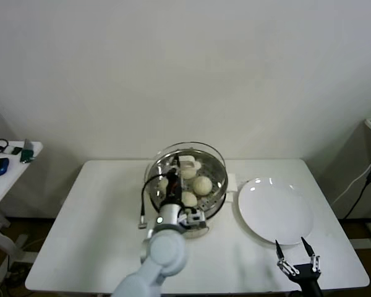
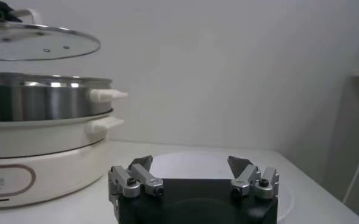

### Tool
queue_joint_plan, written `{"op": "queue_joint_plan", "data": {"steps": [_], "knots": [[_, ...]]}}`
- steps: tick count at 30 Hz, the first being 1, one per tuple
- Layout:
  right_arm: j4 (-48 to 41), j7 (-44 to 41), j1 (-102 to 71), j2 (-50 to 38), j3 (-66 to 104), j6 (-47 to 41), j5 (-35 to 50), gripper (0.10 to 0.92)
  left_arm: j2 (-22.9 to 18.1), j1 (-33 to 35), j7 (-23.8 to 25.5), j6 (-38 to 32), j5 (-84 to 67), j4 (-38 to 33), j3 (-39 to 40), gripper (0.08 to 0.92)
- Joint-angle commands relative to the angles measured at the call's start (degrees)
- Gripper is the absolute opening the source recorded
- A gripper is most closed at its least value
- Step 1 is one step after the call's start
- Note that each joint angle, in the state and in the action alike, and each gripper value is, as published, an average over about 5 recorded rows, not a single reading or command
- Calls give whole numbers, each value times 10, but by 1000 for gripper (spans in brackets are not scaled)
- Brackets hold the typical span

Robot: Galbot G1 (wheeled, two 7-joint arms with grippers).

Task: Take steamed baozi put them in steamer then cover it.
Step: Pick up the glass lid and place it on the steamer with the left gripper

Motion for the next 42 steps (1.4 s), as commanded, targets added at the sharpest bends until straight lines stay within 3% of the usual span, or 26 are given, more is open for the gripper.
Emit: {"op": "queue_joint_plan", "data": {"steps": [1,12,42], "knots": [[-4,2,-3,-8,3,10,12,823,-70,-28,3,8,59,82,52,134],[-9,4,-7,-5,2,21,16,823,-28,-23,-6,0,44,83,20,134],[-12,2,-10,-2,0,32,15,823,-41,-4,-16,-24,96,99,2,134]]}}
